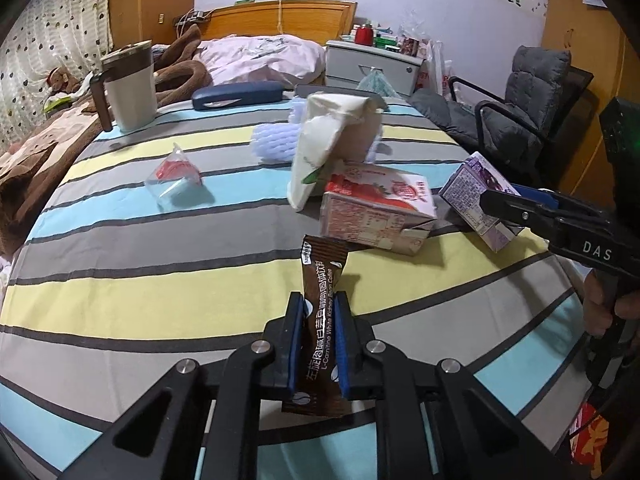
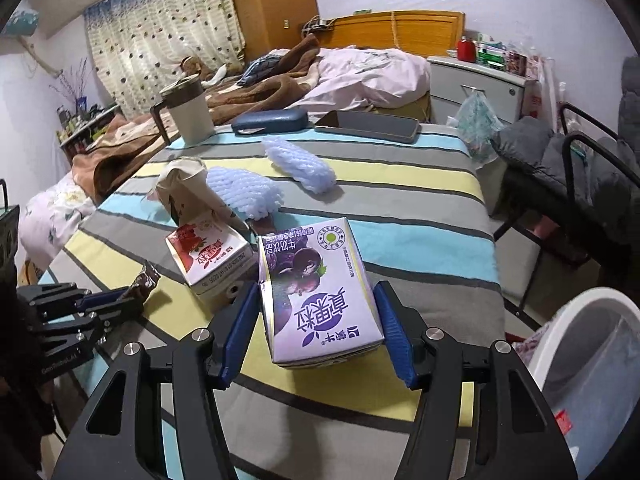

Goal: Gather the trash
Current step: 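Grasp the purple juice box with the right gripper while the left gripper grasps the brown snack wrapper, then carry both items over the white bin and open both grippers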

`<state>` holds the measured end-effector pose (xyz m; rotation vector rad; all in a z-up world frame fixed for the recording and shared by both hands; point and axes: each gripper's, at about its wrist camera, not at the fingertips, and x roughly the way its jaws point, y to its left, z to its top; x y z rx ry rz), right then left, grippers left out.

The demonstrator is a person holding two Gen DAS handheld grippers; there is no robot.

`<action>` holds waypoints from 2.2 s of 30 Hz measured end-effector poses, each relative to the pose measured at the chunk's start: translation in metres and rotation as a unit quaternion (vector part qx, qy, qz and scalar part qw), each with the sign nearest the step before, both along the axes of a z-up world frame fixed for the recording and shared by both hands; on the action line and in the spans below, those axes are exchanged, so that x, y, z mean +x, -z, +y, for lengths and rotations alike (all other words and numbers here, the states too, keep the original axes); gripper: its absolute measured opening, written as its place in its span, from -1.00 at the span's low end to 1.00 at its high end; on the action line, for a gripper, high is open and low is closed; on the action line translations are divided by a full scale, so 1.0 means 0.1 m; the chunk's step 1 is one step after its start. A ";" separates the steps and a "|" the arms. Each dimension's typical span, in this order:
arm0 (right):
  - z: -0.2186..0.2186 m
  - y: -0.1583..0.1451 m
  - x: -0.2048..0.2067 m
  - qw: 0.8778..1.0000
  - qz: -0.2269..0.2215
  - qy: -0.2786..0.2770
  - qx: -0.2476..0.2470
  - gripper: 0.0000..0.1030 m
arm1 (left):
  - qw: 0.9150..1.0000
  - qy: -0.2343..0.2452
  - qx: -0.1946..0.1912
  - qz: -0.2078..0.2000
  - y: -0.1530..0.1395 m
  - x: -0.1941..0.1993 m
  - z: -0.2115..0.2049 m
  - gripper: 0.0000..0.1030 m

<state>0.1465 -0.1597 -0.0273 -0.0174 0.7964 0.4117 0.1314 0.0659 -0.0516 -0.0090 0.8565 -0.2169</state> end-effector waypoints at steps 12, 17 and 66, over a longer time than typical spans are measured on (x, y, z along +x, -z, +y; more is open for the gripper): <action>-0.17 -0.04 -0.21 0.999 -0.015 0.034 0.022 0.17 | 0.999 0.019 -0.005 -0.033 -0.25 -0.12 -0.26 -0.70; -0.24 -0.13 -0.34 0.998 -0.034 0.051 0.011 0.17 | 0.998 0.038 -0.005 -0.047 -0.36 -0.15 -0.44 -0.70; -1.88 -0.08 -0.90 0.951 -0.027 0.307 -0.031 0.17 | 0.969 0.244 -0.019 -0.038 -0.50 -0.04 -2.91 -0.69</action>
